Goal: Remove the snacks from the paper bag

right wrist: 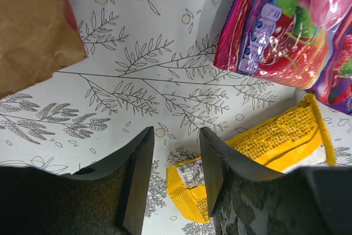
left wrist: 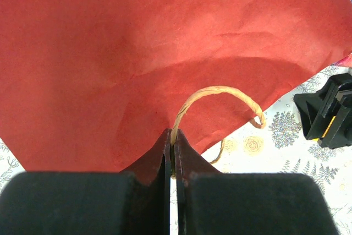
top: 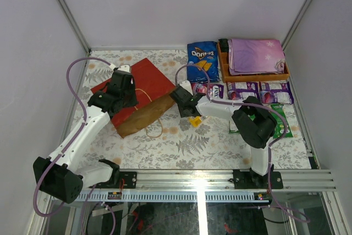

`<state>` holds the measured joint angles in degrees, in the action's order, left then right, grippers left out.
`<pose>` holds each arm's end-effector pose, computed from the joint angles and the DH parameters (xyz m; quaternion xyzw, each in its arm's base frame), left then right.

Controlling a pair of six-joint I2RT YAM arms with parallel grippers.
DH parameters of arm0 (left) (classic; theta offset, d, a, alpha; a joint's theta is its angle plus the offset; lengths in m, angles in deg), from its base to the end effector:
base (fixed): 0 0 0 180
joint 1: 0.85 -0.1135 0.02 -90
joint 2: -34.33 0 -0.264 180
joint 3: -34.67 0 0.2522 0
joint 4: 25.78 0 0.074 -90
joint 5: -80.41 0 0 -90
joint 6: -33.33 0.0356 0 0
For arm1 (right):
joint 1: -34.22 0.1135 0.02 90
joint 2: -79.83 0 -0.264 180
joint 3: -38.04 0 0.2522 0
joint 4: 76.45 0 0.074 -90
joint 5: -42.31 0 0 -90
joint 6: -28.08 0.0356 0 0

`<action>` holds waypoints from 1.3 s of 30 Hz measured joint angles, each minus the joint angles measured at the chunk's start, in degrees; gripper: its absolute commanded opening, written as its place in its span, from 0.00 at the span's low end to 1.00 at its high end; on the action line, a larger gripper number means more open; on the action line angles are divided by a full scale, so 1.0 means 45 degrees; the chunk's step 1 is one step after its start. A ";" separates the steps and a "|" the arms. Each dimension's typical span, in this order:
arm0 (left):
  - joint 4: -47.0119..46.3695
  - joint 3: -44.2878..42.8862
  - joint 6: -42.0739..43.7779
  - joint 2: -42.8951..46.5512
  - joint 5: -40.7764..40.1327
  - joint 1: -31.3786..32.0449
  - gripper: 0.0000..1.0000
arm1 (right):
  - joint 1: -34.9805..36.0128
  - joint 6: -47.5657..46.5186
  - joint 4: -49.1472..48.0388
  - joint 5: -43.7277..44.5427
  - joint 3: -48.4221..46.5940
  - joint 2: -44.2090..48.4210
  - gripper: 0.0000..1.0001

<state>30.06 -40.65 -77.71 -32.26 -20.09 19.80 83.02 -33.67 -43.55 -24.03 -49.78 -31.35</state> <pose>0.2255 -0.0781 0.3142 -0.0366 0.9267 -0.0500 0.3706 0.2783 0.2962 0.1710 -0.1085 0.9322 0.0234 0.3444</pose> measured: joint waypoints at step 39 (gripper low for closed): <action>-0.0005 0.0068 0.0000 0.0005 0.0005 0.0000 0.00 | -0.1506 -0.0194 -0.1569 -0.3405 0.1491 0.1137 0.60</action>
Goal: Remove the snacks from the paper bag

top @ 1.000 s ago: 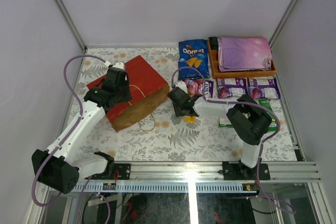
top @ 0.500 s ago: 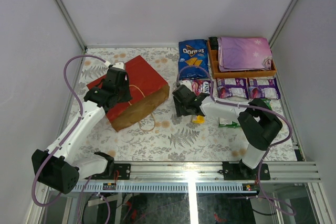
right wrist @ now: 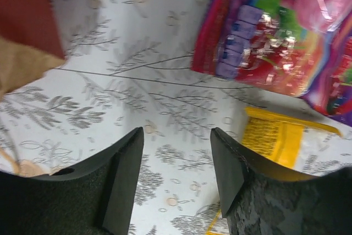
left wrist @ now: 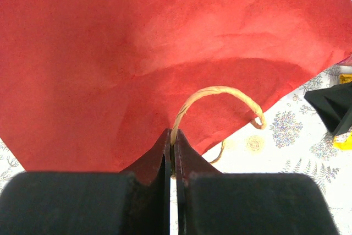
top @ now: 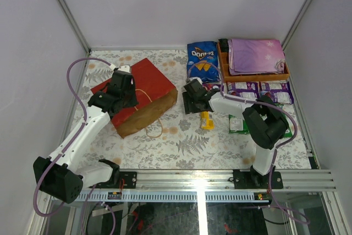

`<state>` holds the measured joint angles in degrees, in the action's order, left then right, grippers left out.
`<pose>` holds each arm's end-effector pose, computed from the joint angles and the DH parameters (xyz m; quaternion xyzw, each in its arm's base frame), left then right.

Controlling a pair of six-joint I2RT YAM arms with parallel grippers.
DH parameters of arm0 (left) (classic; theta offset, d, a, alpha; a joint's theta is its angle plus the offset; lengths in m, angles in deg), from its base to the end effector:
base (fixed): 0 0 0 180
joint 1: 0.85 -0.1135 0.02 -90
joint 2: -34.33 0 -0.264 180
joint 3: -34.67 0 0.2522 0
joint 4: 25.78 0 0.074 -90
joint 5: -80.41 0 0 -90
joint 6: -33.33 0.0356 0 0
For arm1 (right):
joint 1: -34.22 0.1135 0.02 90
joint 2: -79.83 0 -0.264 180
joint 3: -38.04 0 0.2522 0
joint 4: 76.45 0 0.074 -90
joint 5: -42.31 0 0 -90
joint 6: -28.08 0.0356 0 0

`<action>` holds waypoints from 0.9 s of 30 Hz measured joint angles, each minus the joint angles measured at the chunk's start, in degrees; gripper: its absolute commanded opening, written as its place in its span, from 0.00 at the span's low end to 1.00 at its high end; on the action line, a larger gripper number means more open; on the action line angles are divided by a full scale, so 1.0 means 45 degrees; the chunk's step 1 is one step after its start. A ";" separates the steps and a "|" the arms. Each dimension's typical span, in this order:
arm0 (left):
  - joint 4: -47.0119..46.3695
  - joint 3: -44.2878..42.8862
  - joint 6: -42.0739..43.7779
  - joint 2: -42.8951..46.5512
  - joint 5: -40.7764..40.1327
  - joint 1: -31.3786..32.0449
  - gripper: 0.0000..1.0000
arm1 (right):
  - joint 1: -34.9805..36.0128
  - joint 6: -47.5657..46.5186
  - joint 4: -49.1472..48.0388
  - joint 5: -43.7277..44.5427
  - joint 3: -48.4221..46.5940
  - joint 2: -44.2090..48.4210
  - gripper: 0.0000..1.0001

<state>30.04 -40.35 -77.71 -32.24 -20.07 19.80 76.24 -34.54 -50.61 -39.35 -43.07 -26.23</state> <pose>0.2253 -0.0780 0.3126 -0.0364 0.9276 -0.0493 0.3686 0.2937 0.2577 0.1762 -0.0955 0.9350 0.1342 0.3141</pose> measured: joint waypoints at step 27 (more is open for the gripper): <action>-0.0005 0.0000 0.0010 -0.0423 0.0408 0.0151 0.00 | -0.0529 -1.0278 0.1530 -0.3196 0.1511 0.3269 0.92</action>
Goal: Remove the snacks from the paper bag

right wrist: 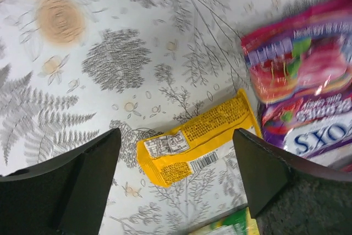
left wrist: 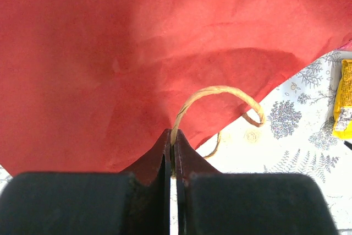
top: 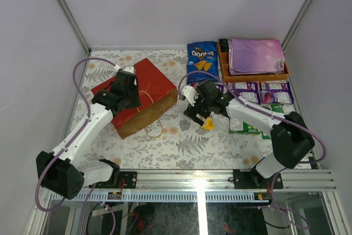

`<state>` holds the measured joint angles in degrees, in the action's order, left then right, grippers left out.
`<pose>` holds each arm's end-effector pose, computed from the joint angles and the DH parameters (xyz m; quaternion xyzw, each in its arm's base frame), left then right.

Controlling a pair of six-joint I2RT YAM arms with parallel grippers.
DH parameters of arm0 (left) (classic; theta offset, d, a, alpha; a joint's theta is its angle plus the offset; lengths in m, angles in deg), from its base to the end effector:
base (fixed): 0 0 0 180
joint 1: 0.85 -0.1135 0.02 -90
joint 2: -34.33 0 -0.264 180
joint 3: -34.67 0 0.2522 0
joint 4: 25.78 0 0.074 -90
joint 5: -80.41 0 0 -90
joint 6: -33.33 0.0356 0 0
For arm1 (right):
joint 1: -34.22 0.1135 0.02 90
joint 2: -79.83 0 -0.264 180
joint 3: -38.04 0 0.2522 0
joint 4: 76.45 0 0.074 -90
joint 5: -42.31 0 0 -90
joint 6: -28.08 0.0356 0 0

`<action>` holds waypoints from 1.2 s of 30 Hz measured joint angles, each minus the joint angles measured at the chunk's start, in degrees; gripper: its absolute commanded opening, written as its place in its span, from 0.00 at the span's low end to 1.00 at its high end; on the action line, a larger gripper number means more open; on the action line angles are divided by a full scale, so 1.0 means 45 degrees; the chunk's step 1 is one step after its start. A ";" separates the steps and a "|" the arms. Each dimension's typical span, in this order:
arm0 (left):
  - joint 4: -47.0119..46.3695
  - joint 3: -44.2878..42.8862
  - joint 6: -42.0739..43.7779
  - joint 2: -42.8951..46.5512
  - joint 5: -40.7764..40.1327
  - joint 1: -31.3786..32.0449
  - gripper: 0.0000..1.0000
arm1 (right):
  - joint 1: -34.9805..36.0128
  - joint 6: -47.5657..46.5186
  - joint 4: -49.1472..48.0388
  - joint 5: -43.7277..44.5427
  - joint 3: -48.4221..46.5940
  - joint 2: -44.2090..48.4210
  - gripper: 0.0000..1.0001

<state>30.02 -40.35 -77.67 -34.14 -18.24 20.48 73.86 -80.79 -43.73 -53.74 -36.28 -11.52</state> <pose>0.2301 -0.0841 0.3051 -0.0236 0.9348 -0.0594 0.3493 0.2579 0.2186 0.2201 -0.4741 0.8092 0.1107 0.3290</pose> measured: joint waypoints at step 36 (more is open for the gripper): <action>0.0000 0.0000 0.0039 -0.0393 0.0340 0.0185 0.00 | -0.1384 -0.6810 0.1418 -0.2919 -0.0874 -0.2919 0.73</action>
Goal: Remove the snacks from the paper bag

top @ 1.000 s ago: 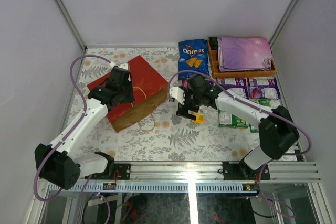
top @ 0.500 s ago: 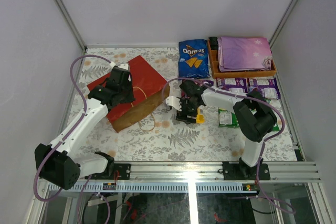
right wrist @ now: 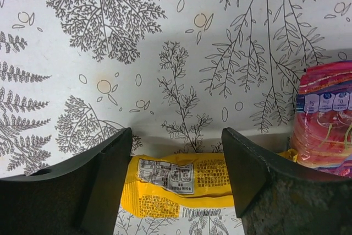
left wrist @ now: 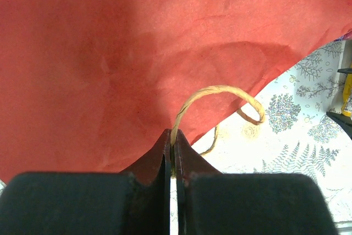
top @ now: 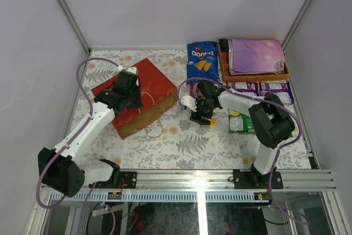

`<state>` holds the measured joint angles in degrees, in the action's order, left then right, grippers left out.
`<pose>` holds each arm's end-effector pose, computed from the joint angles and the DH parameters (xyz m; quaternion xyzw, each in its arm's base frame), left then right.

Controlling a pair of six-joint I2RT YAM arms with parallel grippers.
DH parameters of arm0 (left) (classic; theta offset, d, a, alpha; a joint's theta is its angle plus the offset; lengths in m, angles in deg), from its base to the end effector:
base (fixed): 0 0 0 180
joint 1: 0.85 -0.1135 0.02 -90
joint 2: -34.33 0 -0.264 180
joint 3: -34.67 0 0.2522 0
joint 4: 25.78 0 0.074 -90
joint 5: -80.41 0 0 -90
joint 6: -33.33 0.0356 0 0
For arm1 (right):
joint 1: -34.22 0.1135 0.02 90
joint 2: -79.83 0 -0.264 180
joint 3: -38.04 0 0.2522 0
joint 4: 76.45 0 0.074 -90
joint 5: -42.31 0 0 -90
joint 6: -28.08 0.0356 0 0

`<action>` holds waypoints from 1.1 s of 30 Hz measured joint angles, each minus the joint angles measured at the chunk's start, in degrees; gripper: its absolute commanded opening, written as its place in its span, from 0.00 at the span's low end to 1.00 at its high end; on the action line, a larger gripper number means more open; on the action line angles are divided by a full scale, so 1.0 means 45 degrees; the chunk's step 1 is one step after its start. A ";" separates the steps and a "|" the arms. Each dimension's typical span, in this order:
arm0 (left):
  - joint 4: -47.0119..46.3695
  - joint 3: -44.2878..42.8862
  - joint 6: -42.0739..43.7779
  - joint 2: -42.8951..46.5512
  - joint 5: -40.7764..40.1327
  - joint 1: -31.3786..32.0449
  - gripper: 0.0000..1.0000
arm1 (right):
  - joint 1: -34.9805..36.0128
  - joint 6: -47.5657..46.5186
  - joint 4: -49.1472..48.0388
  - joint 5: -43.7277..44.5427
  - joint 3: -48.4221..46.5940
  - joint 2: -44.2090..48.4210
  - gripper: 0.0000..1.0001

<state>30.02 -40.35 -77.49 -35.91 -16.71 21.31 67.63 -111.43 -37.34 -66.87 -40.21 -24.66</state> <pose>0.2340 -0.0905 0.2980 -0.0097 0.9411 -0.0675 0.3313 0.2917 0.2064 0.1598 -0.6644 0.6984 0.1317 0.2312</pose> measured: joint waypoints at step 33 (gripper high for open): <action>-0.0005 0.0000 0.0078 -0.0413 0.0389 0.0311 0.00 | -0.0170 0.8961 -0.4065 0.4507 0.2181 0.5270 0.49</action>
<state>30.00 -40.35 -77.14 -37.77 -14.96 22.71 66.87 -71.11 -55.64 -46.59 -30.40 -0.94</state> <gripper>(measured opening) 0.006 0.421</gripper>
